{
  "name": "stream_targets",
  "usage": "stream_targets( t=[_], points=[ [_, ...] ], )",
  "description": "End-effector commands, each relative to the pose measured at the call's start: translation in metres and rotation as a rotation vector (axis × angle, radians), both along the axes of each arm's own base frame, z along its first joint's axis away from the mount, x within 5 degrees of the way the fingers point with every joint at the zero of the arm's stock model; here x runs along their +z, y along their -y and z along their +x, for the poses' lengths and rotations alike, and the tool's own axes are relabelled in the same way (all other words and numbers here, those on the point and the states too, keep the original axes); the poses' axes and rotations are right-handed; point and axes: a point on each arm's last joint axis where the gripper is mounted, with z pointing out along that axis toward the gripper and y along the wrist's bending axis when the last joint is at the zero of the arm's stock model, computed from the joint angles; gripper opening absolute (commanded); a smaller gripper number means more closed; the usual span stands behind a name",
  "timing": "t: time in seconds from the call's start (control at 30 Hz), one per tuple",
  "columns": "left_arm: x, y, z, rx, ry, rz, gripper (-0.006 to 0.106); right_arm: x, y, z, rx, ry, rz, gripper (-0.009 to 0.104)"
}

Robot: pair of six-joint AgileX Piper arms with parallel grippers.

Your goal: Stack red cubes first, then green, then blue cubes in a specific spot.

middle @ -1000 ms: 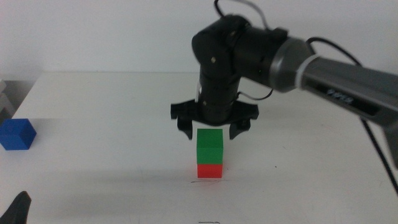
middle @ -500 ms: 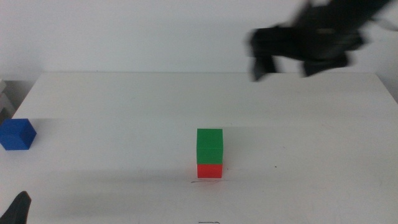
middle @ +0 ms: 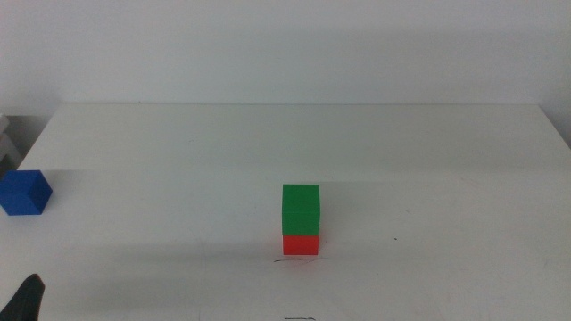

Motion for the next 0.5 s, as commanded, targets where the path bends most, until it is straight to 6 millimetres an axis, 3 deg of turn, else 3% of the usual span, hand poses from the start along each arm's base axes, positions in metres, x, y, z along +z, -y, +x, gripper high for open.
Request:
stream_targets(
  t=[0.0, 0.47],
  points=[
    [0.0092, 0.0008, -0.0017, -0.01, 0.104, -0.015, 0.093, 0.0187, -0.0005, -0.0179, 0.062, 0.176, 0.08, 0.08],
    [0.0092, 0.0008, -0.0017, -0.01, 0.104, -0.015, 0.093, 0.0188, -0.0031, -0.0189, 0.091, 0.172, 0.089, 0.076]
  ],
)
